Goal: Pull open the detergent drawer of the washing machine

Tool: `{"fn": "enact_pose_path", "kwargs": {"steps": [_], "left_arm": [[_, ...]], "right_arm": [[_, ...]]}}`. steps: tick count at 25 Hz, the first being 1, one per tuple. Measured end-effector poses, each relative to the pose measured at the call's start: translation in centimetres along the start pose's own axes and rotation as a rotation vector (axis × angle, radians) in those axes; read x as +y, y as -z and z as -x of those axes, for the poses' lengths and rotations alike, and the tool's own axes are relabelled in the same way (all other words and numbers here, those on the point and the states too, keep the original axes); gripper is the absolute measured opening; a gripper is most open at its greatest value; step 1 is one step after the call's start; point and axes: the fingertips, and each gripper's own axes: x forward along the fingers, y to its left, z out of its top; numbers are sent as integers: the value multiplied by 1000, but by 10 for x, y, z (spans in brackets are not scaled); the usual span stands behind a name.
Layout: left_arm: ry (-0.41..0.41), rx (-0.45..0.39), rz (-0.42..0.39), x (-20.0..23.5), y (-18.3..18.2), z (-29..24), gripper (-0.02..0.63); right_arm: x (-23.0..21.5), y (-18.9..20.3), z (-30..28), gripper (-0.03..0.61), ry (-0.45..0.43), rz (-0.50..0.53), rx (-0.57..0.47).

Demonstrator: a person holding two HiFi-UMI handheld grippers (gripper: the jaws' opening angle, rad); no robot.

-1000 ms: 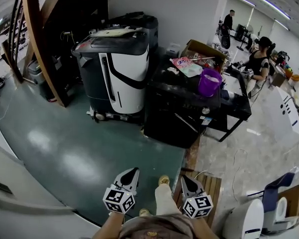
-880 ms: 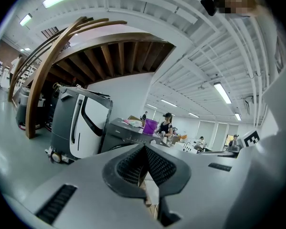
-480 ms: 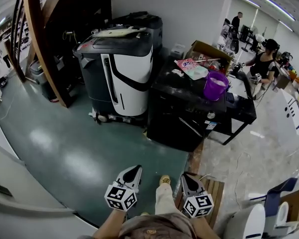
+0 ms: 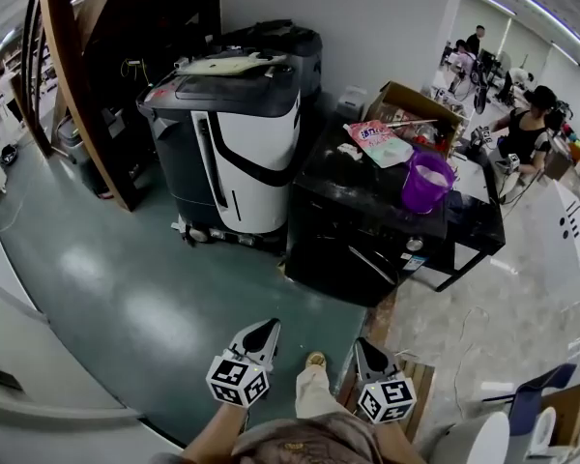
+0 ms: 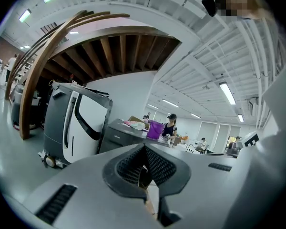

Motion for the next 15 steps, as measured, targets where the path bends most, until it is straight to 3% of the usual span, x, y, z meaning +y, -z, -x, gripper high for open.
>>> {"fn": "enact_pose_path", "kwargs": {"steps": [15], "left_arm": [[-35,-5,3,22,-54,-152,21]], "right_arm": [[-109,-64,-102,5,-29,-19,-8]]}}
